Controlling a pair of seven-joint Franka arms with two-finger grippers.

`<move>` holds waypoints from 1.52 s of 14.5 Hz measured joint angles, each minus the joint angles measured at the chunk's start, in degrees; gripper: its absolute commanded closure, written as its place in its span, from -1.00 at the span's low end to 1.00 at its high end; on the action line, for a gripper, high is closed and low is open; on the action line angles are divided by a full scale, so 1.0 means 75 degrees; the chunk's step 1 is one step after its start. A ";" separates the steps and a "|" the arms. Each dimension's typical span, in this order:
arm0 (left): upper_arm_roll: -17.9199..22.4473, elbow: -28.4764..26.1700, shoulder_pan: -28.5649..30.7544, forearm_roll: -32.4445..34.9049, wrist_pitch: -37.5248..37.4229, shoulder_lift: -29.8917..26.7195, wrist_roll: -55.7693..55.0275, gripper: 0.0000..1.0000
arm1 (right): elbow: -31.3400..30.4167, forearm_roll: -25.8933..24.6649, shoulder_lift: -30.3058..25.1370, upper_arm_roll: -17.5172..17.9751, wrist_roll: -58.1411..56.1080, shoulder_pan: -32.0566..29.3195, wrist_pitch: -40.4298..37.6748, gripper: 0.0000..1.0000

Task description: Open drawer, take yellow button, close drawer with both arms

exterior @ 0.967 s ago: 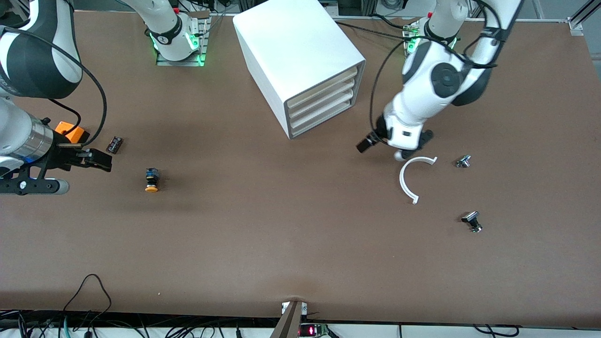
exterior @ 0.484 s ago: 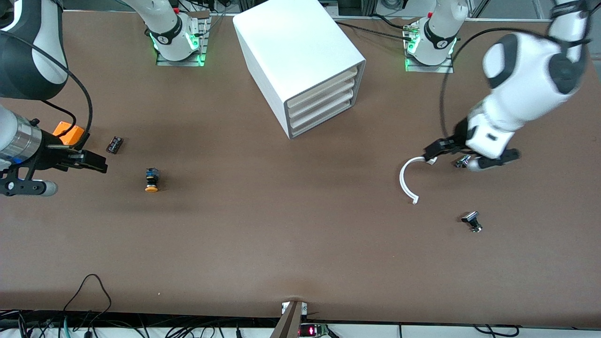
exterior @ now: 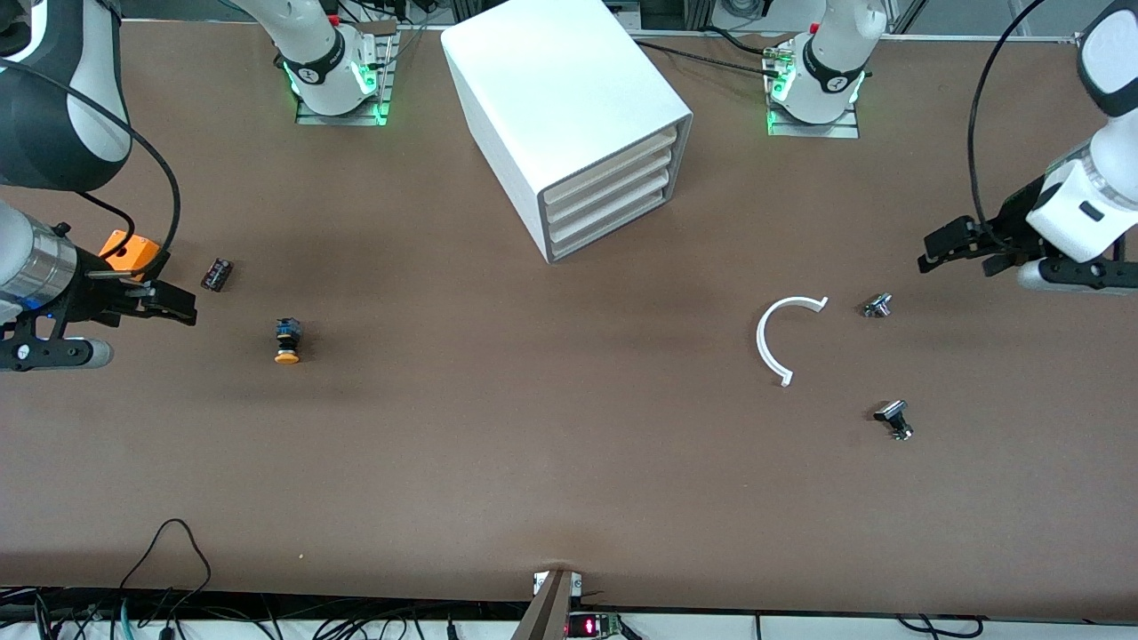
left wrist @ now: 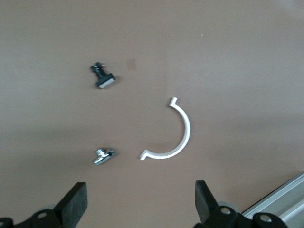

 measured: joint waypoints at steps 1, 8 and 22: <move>-0.0002 0.0189 -0.0021 0.0208 -0.0242 -0.0018 0.0014 -1.00 | -0.0006 -0.0003 0.0000 -0.0001 -0.0039 -0.0001 -0.0018 -1.00; -0.0007 0.0607 -0.0061 0.0874 -0.1084 -0.0109 0.0048 -1.00 | -0.1059 -0.0040 -0.0469 -0.0074 -0.0107 -0.0010 0.0614 -1.00; 0.0135 0.0661 -0.0052 0.0875 -0.1435 -0.0054 0.0047 -1.00 | -0.1621 -0.0042 -0.1046 -0.0302 -0.0365 -0.0105 0.0583 -1.00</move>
